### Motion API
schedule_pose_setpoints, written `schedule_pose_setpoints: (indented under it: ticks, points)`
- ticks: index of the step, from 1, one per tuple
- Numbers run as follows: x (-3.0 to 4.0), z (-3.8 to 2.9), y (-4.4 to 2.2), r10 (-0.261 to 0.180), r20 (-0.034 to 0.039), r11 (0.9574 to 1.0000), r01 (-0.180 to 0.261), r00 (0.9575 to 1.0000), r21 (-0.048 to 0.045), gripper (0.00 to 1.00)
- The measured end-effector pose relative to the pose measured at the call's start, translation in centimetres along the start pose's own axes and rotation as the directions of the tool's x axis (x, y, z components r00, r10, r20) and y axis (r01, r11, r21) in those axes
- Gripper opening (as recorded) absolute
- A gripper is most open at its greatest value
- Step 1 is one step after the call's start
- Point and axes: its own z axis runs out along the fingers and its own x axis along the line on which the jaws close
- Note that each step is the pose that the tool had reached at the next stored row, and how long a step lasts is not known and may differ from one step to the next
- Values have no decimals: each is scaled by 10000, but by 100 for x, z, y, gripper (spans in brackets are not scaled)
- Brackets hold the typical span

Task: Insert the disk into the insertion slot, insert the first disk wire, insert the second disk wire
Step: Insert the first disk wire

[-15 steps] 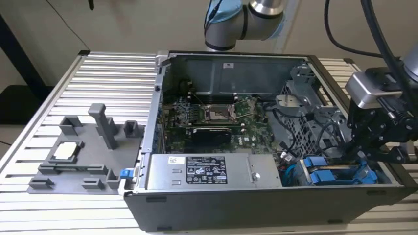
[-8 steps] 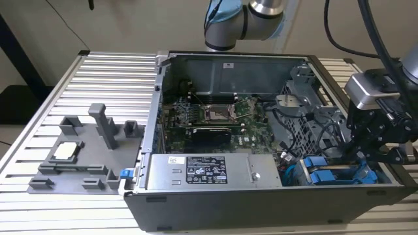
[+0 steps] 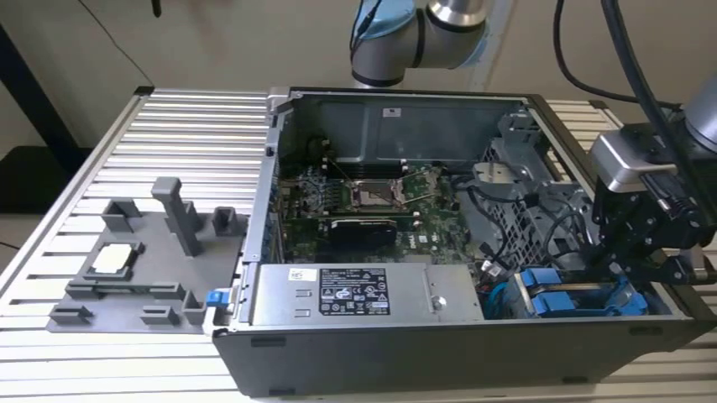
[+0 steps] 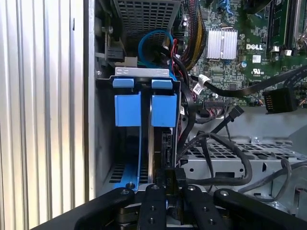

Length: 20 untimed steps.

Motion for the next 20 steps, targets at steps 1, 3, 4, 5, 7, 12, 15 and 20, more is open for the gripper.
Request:
schedule_pose_setpoints:
  ticks: [1,3,4,5,7,12,15,20]
  points:
    - [0,3,0,0,4,10000,0,10000,-1,19]
    - [0,5,0,0,6,10000,0,10000,0,19]
    - [0,10,1,1,19,10000,-1,10000,-1,20]
    - [1,10,0,0,13,10000,0,10000,0,20]
    - [0,5,0,1,6,10000,-1,10000,0,27]
    - [-9,-148,-4,0,-6,10000,0,10000,0,27]
    - [-16,-283,-7,0,-9,10000,0,10000,-1,27]
    - [-29,-501,-14,-1,-13,10000,1,10000,-1,27]
